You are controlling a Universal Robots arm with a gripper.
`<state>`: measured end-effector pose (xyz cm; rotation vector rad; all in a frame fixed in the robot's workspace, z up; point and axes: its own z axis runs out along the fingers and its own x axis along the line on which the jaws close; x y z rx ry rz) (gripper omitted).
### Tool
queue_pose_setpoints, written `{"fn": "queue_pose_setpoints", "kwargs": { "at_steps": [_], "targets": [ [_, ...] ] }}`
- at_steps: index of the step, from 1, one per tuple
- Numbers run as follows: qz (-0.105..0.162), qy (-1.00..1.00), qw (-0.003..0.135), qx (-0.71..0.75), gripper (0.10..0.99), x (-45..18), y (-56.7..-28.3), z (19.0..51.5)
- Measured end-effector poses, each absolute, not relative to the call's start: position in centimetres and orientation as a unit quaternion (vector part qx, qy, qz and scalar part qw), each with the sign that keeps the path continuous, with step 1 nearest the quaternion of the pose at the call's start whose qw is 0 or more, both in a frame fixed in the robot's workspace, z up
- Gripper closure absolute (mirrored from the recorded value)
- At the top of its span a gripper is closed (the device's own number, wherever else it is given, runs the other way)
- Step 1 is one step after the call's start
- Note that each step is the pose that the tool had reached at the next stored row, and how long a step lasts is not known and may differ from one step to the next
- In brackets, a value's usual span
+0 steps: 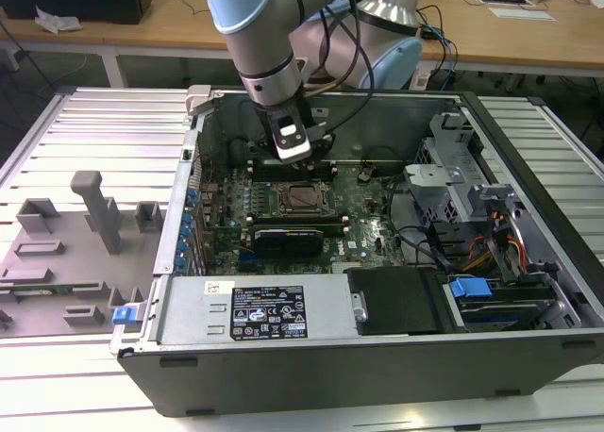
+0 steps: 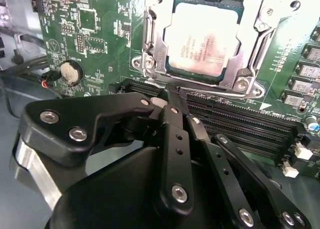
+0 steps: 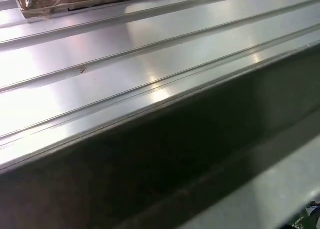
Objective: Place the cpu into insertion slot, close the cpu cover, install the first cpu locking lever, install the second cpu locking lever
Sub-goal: 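Install the first cpu locking lever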
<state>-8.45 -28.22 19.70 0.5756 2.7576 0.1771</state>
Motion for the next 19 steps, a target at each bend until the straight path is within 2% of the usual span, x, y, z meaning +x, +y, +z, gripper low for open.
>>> {"fn": "queue_pose_setpoints", "kwargs": {
  "at_steps": [19],
  "targets": [
    [0.053, 0.959, 0.161, 0.225, 0.98, -7.97, -28.24, 19.39]
  ]
}}
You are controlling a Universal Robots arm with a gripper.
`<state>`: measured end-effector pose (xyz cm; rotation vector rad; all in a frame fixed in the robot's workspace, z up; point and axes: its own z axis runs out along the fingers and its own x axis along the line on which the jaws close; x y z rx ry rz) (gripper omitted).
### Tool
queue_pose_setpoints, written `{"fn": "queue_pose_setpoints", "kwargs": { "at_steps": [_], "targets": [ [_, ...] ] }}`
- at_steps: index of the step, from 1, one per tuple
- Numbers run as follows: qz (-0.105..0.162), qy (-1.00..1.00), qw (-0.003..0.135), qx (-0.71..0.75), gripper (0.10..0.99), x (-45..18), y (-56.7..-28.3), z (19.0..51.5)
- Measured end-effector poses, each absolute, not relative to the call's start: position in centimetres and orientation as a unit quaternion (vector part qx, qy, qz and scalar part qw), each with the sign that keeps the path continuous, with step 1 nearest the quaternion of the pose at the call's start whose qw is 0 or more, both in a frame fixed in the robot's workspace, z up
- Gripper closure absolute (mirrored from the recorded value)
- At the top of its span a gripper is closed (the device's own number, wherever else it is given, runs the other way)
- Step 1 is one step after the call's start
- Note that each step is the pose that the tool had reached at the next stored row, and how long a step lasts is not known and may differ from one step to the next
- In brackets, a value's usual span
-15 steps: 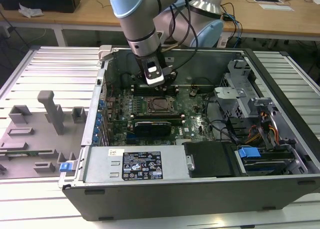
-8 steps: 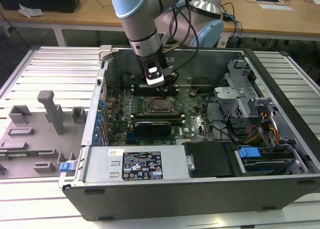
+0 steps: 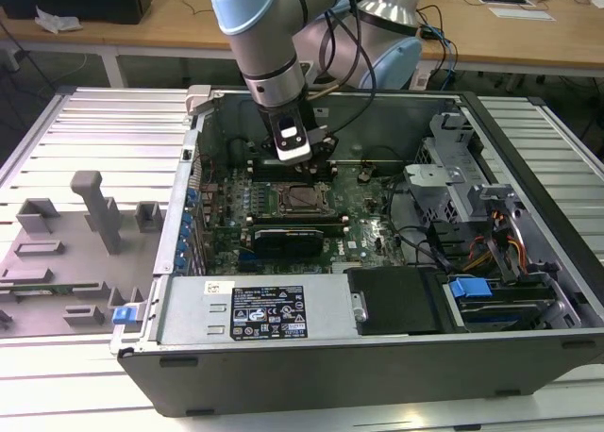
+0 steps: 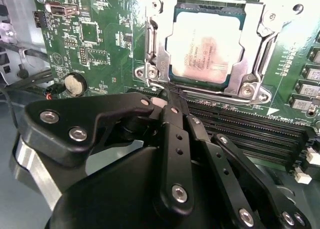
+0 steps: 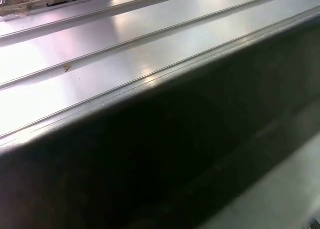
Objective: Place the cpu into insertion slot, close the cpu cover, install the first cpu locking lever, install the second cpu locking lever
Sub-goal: 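Install the first cpu locking lever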
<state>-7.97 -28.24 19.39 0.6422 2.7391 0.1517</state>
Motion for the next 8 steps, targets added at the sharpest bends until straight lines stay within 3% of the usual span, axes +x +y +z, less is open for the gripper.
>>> {"fn": "queue_pose_setpoints", "kwargs": {
  "at_steps": [8],
  "targets": [
    [0.053, 0.959, 0.161, 0.225, 0.98, -7.97, -28.45, 19.4]
  ]
}}
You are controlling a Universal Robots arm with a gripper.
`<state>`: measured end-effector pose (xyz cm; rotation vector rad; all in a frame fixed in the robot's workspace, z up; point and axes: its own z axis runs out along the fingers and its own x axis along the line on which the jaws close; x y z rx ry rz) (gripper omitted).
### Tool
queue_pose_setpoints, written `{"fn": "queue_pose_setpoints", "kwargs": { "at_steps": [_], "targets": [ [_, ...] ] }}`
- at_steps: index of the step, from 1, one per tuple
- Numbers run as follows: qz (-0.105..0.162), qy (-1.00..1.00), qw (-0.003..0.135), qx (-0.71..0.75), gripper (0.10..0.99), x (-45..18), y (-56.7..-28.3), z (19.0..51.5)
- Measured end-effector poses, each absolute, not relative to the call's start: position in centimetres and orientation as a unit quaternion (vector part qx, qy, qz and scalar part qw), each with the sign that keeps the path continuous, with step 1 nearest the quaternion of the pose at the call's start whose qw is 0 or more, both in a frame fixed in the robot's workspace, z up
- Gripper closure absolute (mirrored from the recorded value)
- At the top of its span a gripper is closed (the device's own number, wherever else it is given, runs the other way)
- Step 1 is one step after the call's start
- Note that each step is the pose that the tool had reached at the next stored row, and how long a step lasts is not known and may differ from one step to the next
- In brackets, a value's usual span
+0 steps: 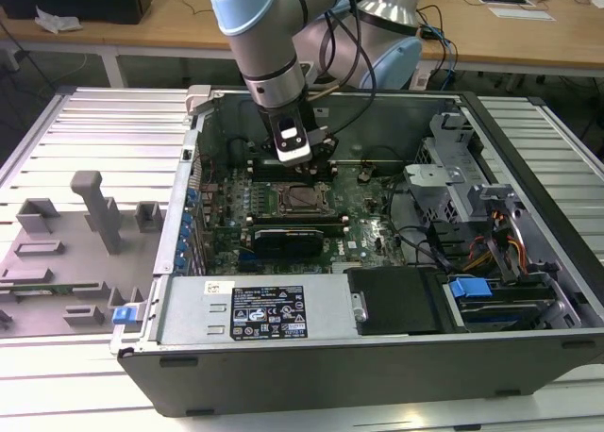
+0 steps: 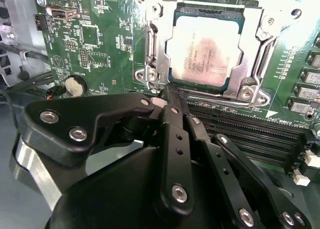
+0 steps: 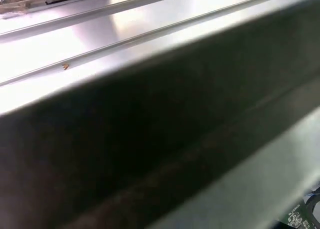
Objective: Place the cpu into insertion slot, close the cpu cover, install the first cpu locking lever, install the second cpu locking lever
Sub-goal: 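Install the first cpu locking lever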
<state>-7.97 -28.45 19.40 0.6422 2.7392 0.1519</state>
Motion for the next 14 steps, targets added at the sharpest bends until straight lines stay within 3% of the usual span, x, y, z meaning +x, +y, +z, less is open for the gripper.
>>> {"fn": "queue_pose_setpoints", "kwargs": {
  "at_steps": [14],
  "targets": [
    [0.053, 0.959, 0.161, 0.225, 0.98, -8.0, -28.5, 20.9]
  ]
}}
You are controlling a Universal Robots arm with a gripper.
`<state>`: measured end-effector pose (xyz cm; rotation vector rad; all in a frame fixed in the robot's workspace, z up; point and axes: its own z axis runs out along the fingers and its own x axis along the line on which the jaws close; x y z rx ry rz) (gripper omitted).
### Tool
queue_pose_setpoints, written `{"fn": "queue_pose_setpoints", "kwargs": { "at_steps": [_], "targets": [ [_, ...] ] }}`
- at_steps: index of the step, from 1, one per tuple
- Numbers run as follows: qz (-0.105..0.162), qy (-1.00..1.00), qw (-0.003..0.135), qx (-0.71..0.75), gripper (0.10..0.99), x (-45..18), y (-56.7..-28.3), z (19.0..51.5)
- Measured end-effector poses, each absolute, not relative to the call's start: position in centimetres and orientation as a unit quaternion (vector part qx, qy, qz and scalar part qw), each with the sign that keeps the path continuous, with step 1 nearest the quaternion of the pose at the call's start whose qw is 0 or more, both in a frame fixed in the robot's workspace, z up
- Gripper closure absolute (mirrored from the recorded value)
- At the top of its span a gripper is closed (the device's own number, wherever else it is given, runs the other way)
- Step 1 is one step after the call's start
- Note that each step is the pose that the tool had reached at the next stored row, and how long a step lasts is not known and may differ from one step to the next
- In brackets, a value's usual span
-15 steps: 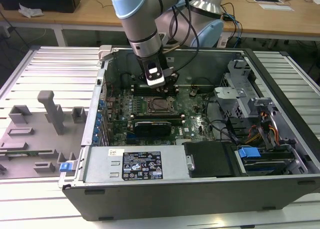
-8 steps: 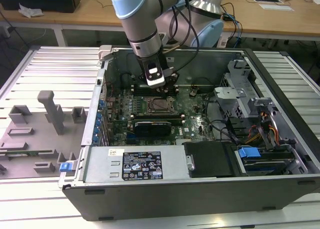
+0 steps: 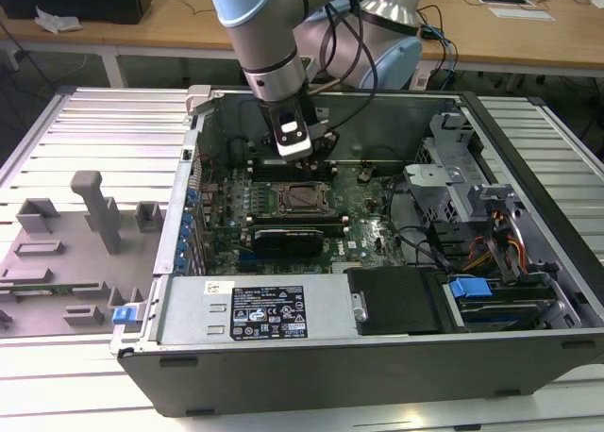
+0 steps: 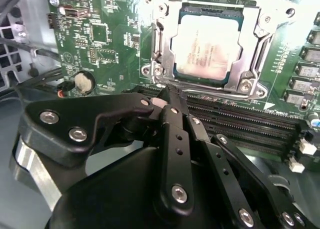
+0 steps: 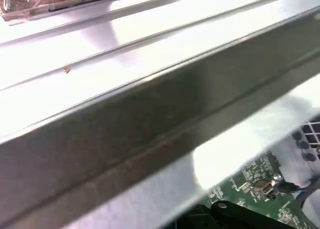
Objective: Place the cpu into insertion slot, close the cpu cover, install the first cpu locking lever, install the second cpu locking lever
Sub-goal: 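Install the first cpu locking lever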
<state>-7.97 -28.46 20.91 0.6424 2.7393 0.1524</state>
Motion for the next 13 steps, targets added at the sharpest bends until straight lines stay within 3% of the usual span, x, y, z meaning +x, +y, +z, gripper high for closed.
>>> {"fn": "queue_pose_setpoints", "kwargs": {
  "at_steps": [13],
  "targets": [
    [0.053, 0.959, 0.161, 0.225, 0.98, -8.0, -28.5, 24.1]
  ]
}}
